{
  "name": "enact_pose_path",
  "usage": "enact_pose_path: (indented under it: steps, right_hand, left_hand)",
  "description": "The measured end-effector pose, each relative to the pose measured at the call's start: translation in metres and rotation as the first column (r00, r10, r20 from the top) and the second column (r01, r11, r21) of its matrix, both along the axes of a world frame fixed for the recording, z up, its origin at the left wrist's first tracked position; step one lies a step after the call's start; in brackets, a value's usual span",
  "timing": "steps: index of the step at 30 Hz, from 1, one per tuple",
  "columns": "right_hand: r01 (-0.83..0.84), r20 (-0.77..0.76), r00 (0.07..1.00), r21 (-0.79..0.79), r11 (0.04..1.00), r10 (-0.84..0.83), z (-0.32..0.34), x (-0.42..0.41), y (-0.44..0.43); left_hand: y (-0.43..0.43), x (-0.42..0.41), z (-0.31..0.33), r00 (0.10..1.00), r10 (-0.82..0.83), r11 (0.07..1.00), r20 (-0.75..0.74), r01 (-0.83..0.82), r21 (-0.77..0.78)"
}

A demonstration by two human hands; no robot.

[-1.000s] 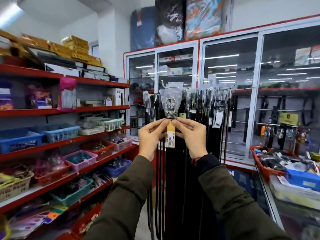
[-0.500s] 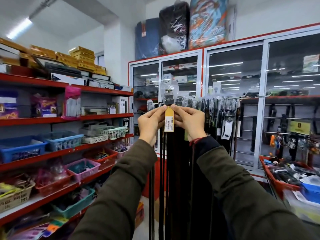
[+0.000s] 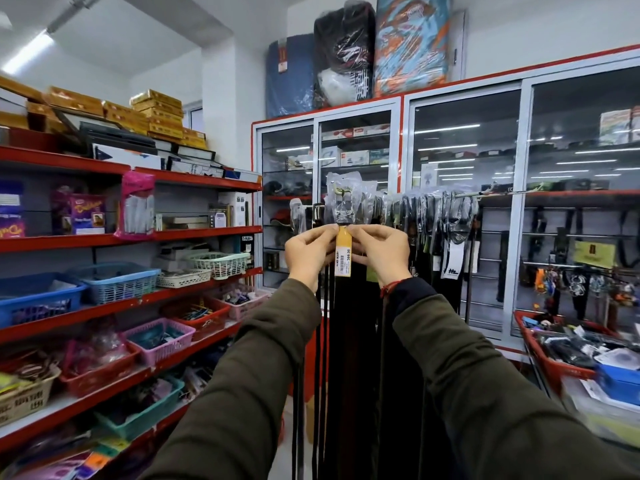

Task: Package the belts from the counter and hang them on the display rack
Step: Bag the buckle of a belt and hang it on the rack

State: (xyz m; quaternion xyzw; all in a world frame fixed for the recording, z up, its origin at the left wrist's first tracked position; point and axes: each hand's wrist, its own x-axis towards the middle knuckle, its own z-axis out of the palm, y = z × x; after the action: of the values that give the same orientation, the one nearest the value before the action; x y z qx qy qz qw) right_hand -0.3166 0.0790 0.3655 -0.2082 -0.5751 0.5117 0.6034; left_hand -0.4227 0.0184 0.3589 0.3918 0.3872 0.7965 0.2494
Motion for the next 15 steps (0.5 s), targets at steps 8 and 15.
enact_pose_path:
  steps: [8,15]
  right_hand:
    - [0.379,0.174,0.85,0.453,0.806,-0.498,-0.054,0.02,-0.001]
    - [0.504,0.191,0.646,0.62,0.601,-0.739,-0.119,0.078,-0.007]
  left_hand:
    - [0.009,0.024,-0.047,0.732,0.452,0.888,-0.509,-0.425,0.178]
    - [0.006,0.072,-0.116,0.359,0.572,0.76,-0.738,-0.57,0.311]
